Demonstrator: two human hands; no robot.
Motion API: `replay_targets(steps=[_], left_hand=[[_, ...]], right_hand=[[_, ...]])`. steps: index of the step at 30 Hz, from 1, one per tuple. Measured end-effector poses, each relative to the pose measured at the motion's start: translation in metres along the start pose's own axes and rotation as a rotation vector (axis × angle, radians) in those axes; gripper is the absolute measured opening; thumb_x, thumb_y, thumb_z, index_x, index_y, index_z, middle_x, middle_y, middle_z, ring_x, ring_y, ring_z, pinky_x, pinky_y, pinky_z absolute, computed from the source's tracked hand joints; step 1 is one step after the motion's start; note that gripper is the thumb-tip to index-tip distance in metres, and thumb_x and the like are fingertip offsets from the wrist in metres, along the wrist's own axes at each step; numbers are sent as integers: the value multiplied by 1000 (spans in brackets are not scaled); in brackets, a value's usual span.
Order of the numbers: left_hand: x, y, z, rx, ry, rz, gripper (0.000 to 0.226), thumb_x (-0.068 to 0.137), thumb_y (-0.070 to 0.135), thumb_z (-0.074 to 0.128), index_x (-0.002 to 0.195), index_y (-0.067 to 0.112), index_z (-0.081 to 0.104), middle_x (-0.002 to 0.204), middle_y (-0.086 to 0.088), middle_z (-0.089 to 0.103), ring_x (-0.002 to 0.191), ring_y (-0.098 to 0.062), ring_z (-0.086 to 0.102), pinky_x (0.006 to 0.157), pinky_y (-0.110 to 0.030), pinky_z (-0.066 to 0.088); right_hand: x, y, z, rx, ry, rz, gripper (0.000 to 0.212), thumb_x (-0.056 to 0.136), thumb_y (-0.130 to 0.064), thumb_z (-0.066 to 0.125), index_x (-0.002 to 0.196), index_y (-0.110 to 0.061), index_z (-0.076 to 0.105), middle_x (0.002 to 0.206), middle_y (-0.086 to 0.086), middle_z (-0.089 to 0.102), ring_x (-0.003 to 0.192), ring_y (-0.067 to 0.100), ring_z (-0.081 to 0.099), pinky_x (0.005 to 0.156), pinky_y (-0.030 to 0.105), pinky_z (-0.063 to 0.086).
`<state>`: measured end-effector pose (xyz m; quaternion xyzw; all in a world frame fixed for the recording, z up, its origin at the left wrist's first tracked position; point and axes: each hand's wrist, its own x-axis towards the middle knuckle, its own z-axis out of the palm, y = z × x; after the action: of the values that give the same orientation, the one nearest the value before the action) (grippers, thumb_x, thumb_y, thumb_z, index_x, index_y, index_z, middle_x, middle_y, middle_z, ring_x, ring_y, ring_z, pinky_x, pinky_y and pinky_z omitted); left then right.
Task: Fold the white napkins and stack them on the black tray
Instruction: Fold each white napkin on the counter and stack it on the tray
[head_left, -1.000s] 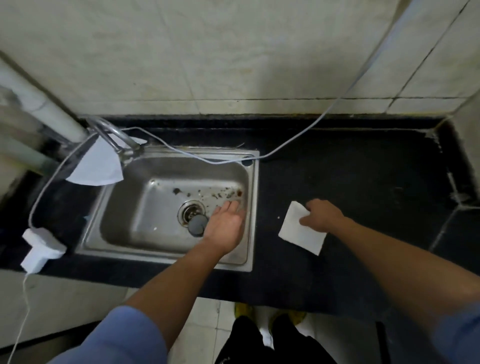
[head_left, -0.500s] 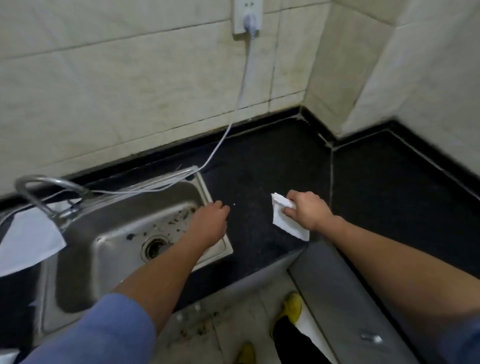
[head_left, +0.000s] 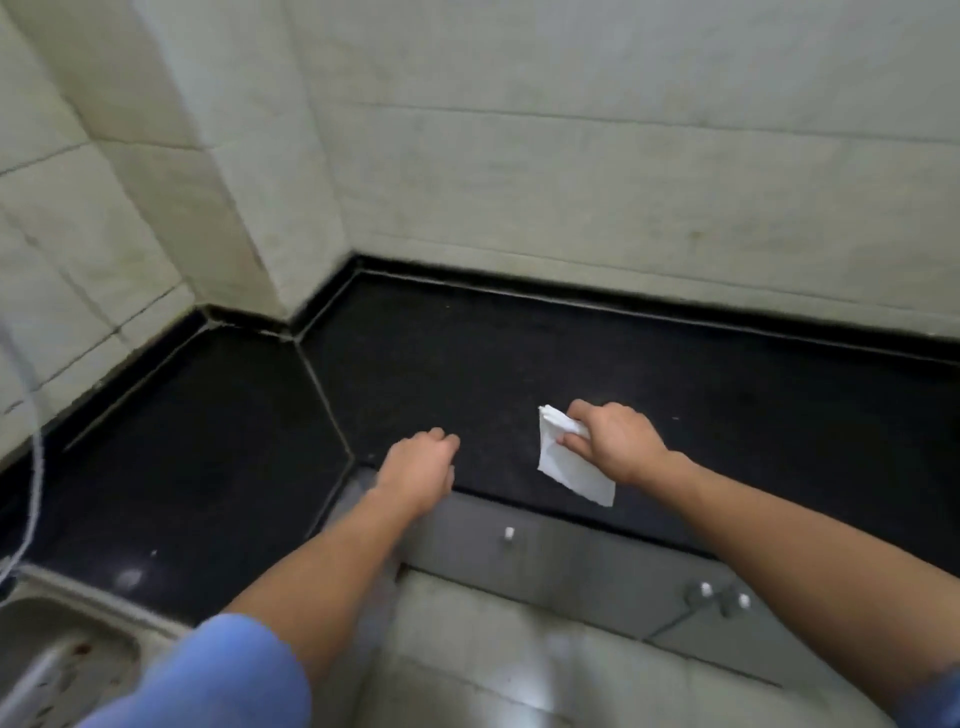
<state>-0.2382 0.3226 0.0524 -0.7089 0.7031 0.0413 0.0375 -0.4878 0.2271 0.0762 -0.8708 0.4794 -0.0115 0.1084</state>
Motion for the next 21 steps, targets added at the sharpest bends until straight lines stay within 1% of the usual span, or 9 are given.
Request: replay_targets(steps=[5,9,12,15,17,19,21], left_hand=[[53,180,-9,-4,40,243,20,92,26,49,107,13,54,108,-7,56,99,-29,58,76,-39,46],[64,337,-8,-67,50,432,22,92,27,49,109,14,53,110,-5,56,102,-29,58,78,-37,46],[67,434,-11,-66,24,600,21,92,26,48,108,14,53,111,-6,55,100,-30,58,78,-38,47],[83,514,-21,-54,27,735,22,92,26,46,109,14,54,109,-6,56,97,-29,58,77,-39,49],[96,566,-28,-63,37,809,23,92,26,45,109,14,54,108,-4,56,97,-28,58,77,-39,50],[108,617,-34,-76,47,879,23,92,27,45,110,16,55,108,-3,55,98,-27,58,77,-39,50],[117,668,-38,-91,68,944,22,92,28,46,109,17,55,107,-2,56,98,-26,58,77,-39,49]], right_hand=[[-117,158,-24,-11,67,238,32,93,-53,47,101,-22,50,88,2,63,77,26,56,60,34,39],[-216,267,-47,-28,102,415,33,93,-53,48,102,-22,52,90,2,65,82,27,60,64,36,44],[-283,328,-64,-13,139,540,33,92,-53,49,99,-21,54,89,1,65,83,27,61,62,34,40],[-340,380,-77,5,193,649,30,90,-51,52,90,-22,52,86,1,63,82,27,61,60,34,37],[-375,412,-85,7,226,729,27,90,-50,53,90,-22,53,85,1,62,82,27,60,59,34,38],[-406,443,-93,5,264,800,24,90,-47,54,93,-23,56,87,2,63,82,27,60,62,35,44],[-433,475,-100,10,284,853,21,90,-45,55,93,-24,56,88,1,63,81,26,59,63,35,44]])
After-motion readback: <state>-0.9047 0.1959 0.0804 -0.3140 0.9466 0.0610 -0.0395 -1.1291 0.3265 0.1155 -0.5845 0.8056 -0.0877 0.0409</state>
